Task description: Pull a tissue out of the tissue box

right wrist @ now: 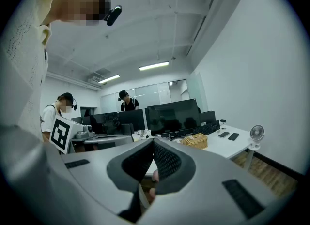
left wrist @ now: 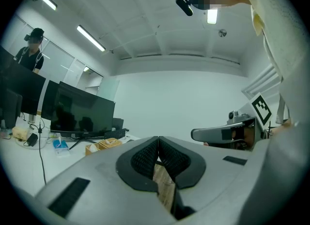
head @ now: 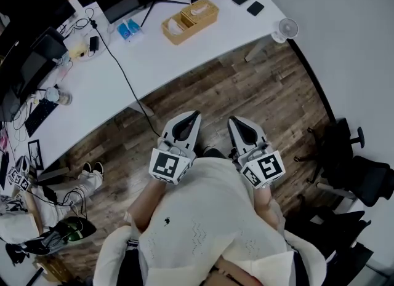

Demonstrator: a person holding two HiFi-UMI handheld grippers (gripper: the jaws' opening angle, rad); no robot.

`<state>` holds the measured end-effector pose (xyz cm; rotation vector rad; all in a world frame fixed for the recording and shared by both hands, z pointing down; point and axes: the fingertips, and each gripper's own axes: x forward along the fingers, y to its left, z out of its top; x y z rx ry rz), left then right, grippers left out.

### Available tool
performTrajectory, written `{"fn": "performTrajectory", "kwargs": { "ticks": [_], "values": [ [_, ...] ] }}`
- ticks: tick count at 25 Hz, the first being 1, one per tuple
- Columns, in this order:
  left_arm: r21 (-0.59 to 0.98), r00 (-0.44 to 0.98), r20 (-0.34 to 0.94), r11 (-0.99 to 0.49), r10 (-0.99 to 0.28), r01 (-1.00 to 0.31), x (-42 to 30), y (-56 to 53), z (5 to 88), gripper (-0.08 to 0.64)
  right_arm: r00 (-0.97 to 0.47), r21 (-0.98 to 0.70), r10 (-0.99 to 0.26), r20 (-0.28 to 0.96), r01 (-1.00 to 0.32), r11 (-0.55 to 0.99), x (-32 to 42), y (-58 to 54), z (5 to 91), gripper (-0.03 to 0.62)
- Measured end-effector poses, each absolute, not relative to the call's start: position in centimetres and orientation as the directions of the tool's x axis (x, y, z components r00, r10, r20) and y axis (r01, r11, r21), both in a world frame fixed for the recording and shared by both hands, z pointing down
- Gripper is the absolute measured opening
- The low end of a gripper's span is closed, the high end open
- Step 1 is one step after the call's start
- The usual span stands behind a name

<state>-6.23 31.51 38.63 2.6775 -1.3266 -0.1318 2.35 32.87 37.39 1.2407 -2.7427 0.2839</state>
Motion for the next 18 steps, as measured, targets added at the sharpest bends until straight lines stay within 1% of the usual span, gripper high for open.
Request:
{"fn": "performTrajectory", "kwargs": {
  "ticks": [12,18],
  "values": [
    [0.161,0.59,-0.041,-0.588,-0.807,-0.793,-7.0,30.7,38.4,0.014,-0.656,-0.08,-0.731,0.188,-0.752,0.654,1.3,32.3,37.1,0.002],
    [0.154,0.608,-0.048,-0.607,-0.793,-0.78,-6.9,30.0,38.6,0.017,-0.642,-0.082,-0.741,0.195,-0.764,0.64,1.4,31.8,37.6,0.002]
  ]
}}
